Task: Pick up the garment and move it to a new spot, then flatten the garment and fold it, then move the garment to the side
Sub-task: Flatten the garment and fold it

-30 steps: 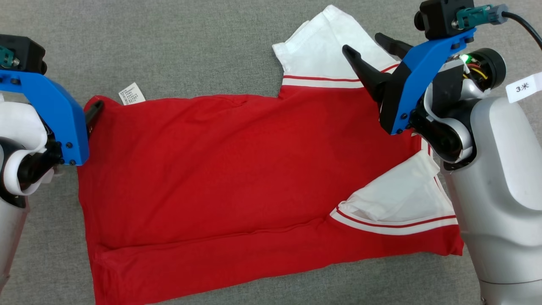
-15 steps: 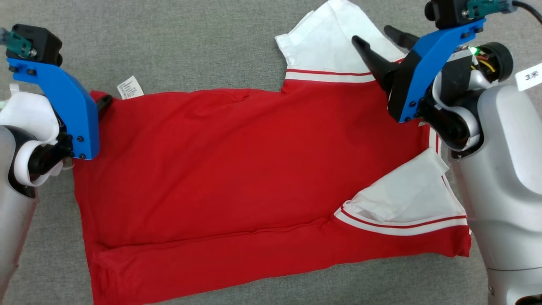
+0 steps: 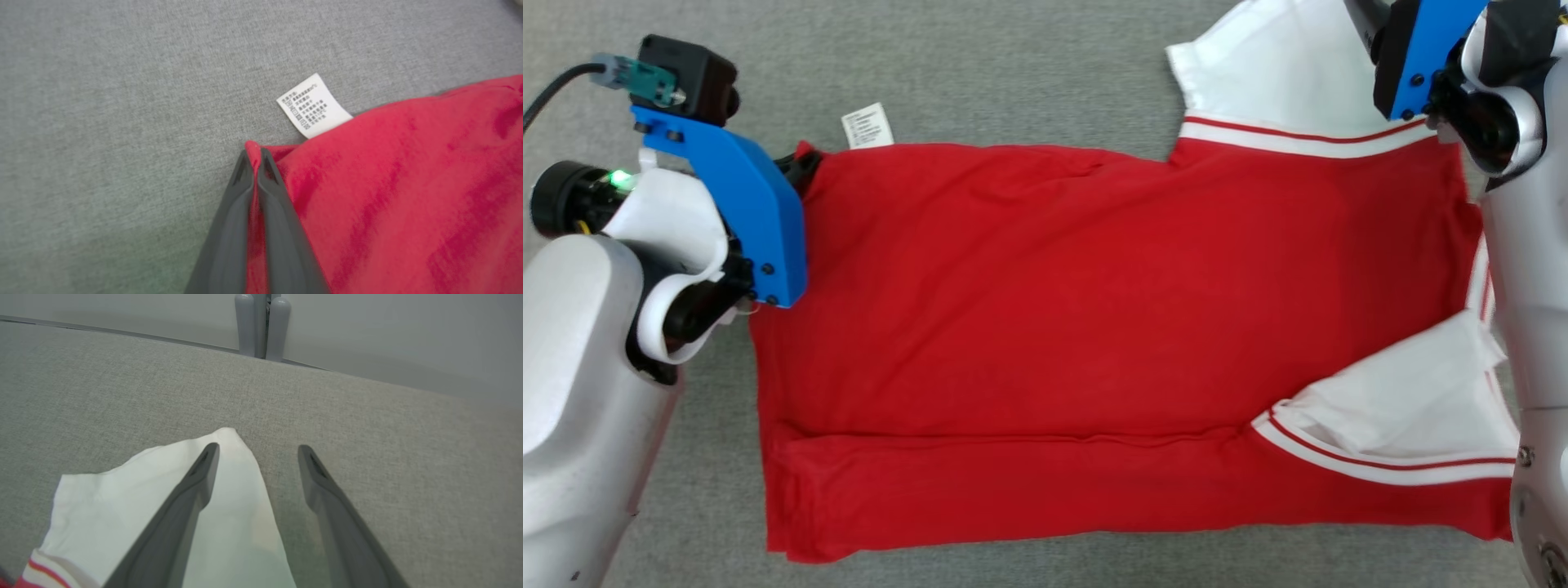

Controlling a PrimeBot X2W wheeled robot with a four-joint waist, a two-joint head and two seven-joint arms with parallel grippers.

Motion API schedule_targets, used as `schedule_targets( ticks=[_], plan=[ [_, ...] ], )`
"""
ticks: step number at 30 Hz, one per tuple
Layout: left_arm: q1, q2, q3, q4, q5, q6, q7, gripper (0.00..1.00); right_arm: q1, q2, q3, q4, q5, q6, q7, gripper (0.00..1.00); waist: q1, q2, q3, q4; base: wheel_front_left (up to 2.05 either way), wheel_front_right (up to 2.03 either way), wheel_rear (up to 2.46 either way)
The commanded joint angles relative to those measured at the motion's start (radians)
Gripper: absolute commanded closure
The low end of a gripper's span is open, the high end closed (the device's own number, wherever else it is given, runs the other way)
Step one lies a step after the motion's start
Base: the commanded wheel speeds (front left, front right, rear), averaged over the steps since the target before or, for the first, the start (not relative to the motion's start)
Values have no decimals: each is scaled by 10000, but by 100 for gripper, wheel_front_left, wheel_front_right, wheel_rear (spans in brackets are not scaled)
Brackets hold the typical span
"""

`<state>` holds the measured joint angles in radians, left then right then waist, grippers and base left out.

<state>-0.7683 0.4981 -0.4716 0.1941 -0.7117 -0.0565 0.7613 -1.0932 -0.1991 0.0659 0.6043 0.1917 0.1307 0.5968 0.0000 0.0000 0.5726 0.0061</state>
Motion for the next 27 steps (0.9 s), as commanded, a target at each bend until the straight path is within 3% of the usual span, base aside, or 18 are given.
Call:
schedule_targets(
  ticks=[1,7,9,10,11,21,27],
  plan=[
    [-19,-107,-146,44,-10,-82,-46,100,-217,-18,-46,234,-207,1,-6,0,0,0,273,321,0,0,0],
    [-118,-631,-278,229,-240,-300,-538,100,-693,3,-160,1492,-978,1,-224,0,0,0,446,797,0,0,0],
    [-111,-695,-281,326,-272,-315,-673,100,-656,27,-1,1850,-1022,4,-201,40,0,0,429,827,0,0,0],
    [-115,-705,-231,379,-267,-299,-778,100,-648,14,69,1969,-1029,2,-251,84,0,0,422,832,0,0,0],
    [-130,-714,-156,445,-244,-253,-905,100,-688,-16,88,2039,-1015,2,-332,100,0,0,409,818,0,0,0],
    [222,-891,1022,1154,-576,405,-2690,100,-842,-127,-13,1921,-385,-1,-1836,100,0,0,-128,400,0,0,0],
    [987,-981,1505,1300,-1074,320,-3374,100,-239,-181,-28,1665,61,-1,-2109,100,0,0,-626,170,0,0,0]
  ],
)
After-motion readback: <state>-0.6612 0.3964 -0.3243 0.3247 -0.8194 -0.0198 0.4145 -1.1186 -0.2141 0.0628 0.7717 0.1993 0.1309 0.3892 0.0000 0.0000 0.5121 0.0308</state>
